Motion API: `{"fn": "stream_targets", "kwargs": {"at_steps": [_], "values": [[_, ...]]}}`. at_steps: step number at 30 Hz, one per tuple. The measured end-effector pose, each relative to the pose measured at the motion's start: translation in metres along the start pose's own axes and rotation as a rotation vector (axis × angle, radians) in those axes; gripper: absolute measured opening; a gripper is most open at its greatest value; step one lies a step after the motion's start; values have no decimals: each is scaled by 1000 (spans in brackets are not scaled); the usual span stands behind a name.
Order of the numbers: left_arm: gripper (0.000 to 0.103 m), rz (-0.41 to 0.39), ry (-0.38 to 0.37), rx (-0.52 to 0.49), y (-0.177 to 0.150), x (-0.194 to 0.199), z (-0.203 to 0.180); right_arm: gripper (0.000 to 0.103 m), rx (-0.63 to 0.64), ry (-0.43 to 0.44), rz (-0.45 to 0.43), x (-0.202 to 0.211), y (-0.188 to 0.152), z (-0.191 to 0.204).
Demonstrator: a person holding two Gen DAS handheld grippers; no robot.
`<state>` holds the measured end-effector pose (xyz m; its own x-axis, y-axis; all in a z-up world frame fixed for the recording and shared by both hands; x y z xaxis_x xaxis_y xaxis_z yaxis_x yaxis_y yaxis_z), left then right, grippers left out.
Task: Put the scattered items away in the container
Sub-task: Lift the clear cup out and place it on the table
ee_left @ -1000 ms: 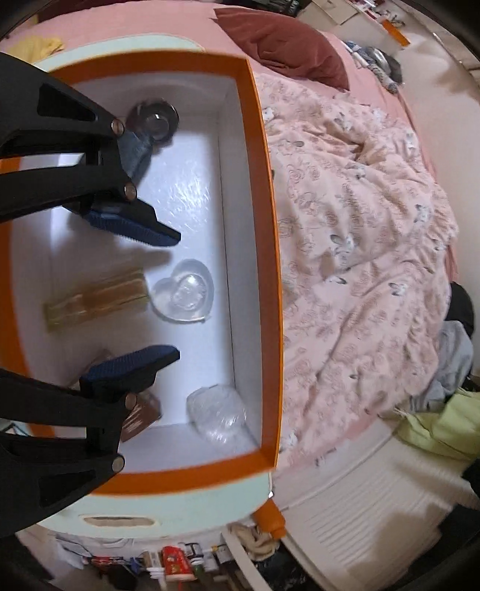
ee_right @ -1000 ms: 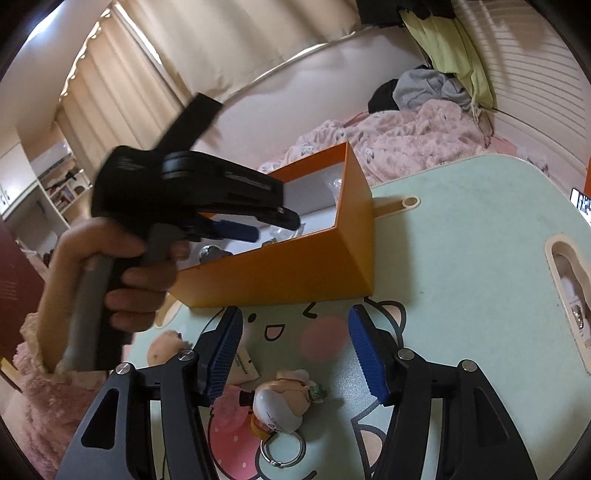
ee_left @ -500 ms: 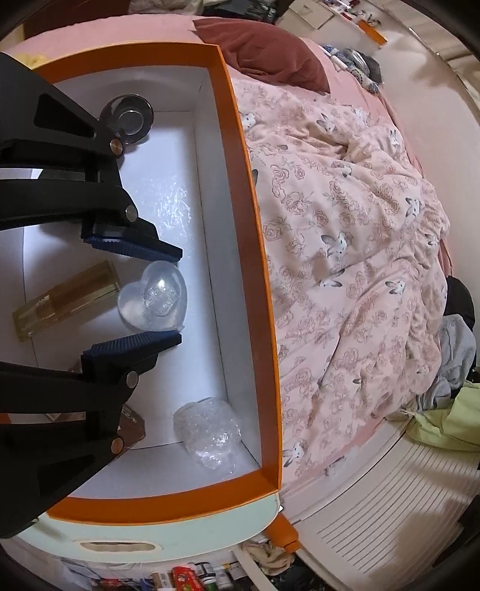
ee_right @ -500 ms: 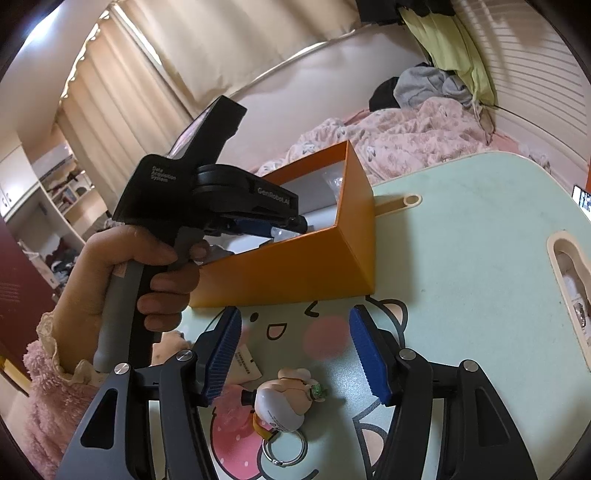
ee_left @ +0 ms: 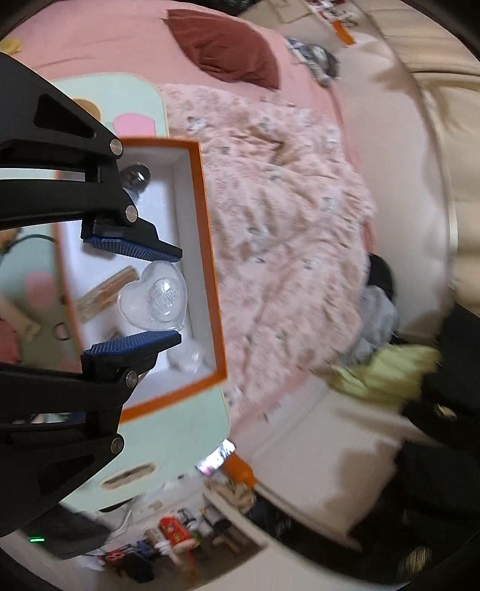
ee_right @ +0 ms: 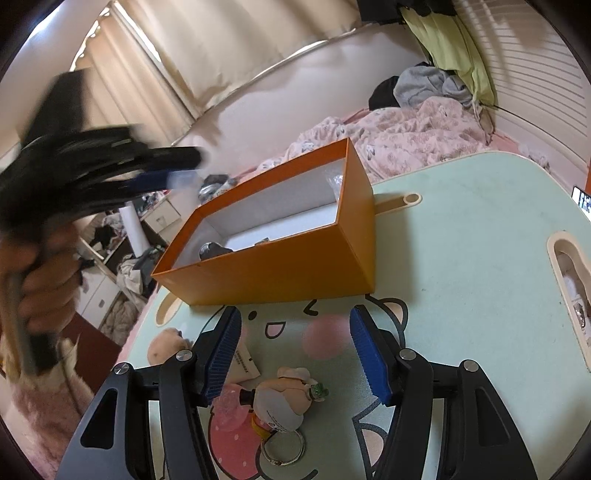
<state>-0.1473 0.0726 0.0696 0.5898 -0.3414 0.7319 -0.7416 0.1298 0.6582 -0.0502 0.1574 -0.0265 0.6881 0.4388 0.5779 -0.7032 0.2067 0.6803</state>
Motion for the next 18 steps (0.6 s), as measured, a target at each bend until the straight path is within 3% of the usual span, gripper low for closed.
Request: {"fn": "stream_targets", "kwargs": {"at_steps": [5,10,18], "values": [[39,-51,-78,-9,-44,35,-6,61,1,-4,1,0,0,-1],[39,-64,-132,38,-97,41,2,61,1,-6,5,0,0,-1],[39,-67,-89,134,-147,28,39,62,-1,-9,8,2,-1,-5]]}}
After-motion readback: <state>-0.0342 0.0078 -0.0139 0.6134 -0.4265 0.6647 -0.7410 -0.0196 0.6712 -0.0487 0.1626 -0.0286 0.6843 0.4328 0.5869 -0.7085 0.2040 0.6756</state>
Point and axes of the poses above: each gripper's, at about its wrist camera, not at the fingertips, and x roughly against the way its jaws point, z to its left, y to its top, the point moved 10 cm from there along -x, roughly the way its jaws point, and after that the axes turned 4 degrees about -y, right-handed, at the moved point
